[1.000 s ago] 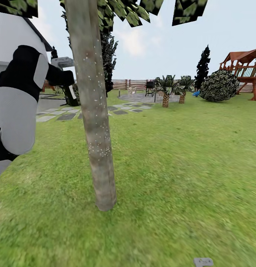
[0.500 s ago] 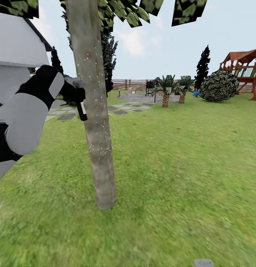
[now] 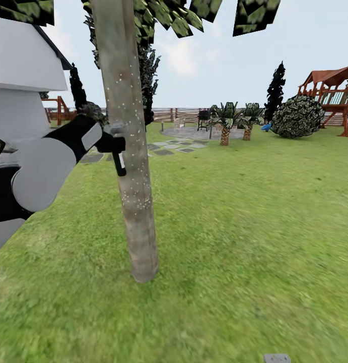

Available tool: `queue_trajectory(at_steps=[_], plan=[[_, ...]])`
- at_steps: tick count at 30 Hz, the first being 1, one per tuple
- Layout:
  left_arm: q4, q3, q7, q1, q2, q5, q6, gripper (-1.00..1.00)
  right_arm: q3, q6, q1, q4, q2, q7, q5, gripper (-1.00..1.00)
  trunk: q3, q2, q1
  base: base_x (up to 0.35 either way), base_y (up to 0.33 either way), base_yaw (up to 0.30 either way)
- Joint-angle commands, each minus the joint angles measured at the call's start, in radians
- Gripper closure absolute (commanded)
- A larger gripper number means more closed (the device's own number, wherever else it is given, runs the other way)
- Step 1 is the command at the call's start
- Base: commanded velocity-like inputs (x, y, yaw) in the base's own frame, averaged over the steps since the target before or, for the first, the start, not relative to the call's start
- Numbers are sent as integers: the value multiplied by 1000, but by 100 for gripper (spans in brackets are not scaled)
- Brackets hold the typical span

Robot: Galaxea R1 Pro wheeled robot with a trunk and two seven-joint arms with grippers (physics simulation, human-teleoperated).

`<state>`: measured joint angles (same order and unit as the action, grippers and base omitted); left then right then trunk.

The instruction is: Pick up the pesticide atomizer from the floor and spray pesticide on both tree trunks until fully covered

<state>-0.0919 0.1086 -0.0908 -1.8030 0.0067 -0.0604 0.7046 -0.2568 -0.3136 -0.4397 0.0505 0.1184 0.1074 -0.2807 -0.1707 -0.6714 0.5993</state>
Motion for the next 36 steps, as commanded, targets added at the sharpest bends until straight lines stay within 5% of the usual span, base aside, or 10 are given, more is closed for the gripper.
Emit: queue_trajectory(at_steps=[1, 9, 12, 17, 27, 36], plan=[[29, 8, -4, -1, 1, -7, -31, 100, -6, -7, -2, 5, 0, 8, -11, -100, -1, -2, 0, 0, 0, 0], [60, 7, -4, 48, 3, -10, -162, 100, -6, -7, -1, 5, 0, 8, -10, -100, -1, -2, 0, 0, 0, 0], [61, 6, -3, 94, 7, -102, -189, 100, -6, -7, -1, 5, 0, 8, -9, -100, -1, -2, 0, 0, 0, 0], [61, 6, -4, 199, 7, -156, -311, 100, -6, -7, -1, 5, 0, 8, -9, -100, -1, -2, 0, 0, 0, 0], [64, 6, -4, 403, 22, -159, -514, 100, -6, -7, 1, 5, 0, 8, -9, -100, -1, -2, 0, 0, 0, 0], [64, 6, -3, 592, 21, -152, -602, 100, -6, -7, 1, 5, 0, 8, -10, -100, -1, -2, 0, 0, 0, 0]])
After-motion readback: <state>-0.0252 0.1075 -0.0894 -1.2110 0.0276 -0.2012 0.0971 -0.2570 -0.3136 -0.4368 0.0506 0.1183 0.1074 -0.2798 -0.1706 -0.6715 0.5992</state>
